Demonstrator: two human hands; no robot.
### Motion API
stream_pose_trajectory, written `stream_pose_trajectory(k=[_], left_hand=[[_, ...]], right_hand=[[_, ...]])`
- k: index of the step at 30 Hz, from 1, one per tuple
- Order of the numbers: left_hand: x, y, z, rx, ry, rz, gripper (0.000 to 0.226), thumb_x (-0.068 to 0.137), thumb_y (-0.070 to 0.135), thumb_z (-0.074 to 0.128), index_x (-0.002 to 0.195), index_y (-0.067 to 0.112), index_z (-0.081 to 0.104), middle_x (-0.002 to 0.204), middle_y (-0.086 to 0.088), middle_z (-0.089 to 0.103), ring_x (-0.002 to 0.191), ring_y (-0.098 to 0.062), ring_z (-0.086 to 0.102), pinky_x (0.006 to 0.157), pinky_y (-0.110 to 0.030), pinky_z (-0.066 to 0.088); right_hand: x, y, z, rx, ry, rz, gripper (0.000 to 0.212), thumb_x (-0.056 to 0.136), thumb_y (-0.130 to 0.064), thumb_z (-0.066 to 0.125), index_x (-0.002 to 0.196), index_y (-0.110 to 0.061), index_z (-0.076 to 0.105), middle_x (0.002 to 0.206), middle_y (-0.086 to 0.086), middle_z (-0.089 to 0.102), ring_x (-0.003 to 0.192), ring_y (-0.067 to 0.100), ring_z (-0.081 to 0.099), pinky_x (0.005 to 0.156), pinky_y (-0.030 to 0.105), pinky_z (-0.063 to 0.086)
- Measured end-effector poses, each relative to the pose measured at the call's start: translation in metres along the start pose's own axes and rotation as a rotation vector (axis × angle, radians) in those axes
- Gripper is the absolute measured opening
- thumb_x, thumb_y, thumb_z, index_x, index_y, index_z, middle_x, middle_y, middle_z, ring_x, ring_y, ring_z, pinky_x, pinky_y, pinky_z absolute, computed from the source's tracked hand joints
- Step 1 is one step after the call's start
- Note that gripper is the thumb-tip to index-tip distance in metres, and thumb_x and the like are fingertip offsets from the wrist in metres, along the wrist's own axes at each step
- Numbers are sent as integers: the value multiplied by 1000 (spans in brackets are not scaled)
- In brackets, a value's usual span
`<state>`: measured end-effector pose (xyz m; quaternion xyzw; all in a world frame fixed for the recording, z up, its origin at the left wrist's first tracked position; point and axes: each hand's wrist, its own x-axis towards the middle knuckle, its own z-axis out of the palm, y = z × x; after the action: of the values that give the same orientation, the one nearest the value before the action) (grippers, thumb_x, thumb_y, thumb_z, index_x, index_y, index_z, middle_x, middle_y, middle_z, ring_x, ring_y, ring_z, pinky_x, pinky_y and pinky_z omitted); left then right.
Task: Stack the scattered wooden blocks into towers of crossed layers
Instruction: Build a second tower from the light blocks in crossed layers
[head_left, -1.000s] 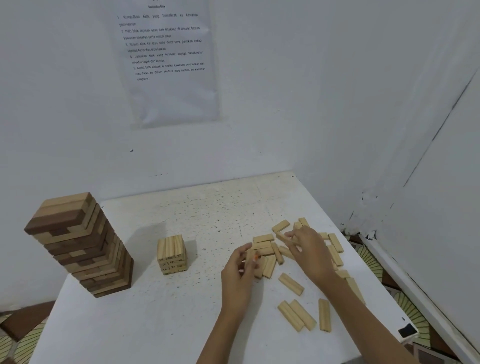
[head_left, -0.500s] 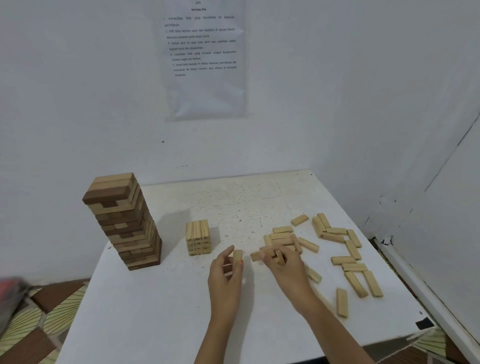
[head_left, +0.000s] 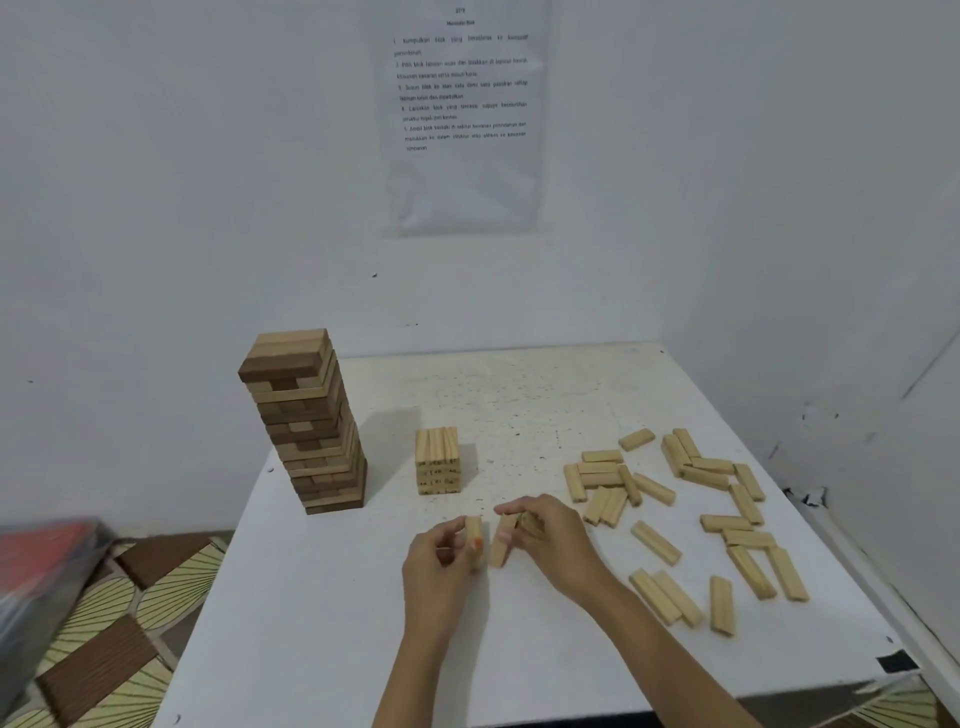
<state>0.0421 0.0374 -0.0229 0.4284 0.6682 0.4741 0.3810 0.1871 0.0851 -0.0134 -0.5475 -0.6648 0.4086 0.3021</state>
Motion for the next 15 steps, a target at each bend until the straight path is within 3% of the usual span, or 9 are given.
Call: stream_pose_trajectory(k=[2, 4, 6, 8, 11, 13, 15], left_hand=[[-1, -3, 1, 21, 12, 3, 29, 89, 9, 67, 117, 13, 67, 99, -3, 67, 91, -11, 63, 75, -15, 48], [-3, -3, 3, 31, 30, 5, 29, 88, 9, 67, 117, 12, 66, 98, -2, 68, 90, -9, 62, 73, -12, 48], [-2, -3, 4, 31, 41, 14, 27, 88, 9, 68, 115, 12, 67, 95, -2, 68, 88, -9, 62, 72, -11, 48], [-2, -2, 5, 27, 50, 24, 24, 87, 9, 69, 111, 11, 68, 93, -2, 68, 87, -8, 62, 72, -10, 48], [-2, 0, 7, 28, 69, 33, 18, 85, 6, 70, 103, 11, 70, 87, -1, 68, 82, -6, 61, 69, -6, 46], [-2, 2, 8, 36, 91, 37, 17, 84, 3, 71, 99, 12, 70, 80, -2, 66, 76, -7, 60, 67, -5, 45], [-3, 2, 10, 31, 113, 45, 18, 83, 2, 71, 94, 16, 69, 76, -2, 66, 73, -8, 60, 66, -6, 44]], right_hand=[[1, 1, 0, -104, 63, 18, 32, 88, -31, 69, 117, -27, 58, 99, -7, 45, 97, 12, 50, 89, 15, 40], [-1, 1, 1, -61, 134, 107, 25, 96, -41, 53, 118, -31, 54, 109, -2, 46, 107, 15, 48, 99, 29, 38], [-4, 2, 3, 42, 163, 172, 26, 103, -28, 34, 117, -28, 56, 116, 1, 46, 116, 19, 46, 105, 34, 34], [-5, 4, 6, 117, 201, 215, 31, 102, -17, 31, 117, -22, 57, 123, 2, 46, 117, 17, 45, 104, 30, 33], [-5, 4, 7, 172, 254, 243, 26, 99, -8, 39, 115, -18, 57, 121, 6, 52, 103, 12, 48, 85, 17, 39], [-7, 5, 8, 153, 296, 231, 21, 97, -9, 50, 116, -12, 59, 102, 4, 59, 84, 9, 54, 66, 10, 39], [-10, 6, 10, 130, 376, 208, 16, 93, -14, 62, 108, -9, 63, 84, -2, 60, 74, 4, 55, 60, 8, 41]])
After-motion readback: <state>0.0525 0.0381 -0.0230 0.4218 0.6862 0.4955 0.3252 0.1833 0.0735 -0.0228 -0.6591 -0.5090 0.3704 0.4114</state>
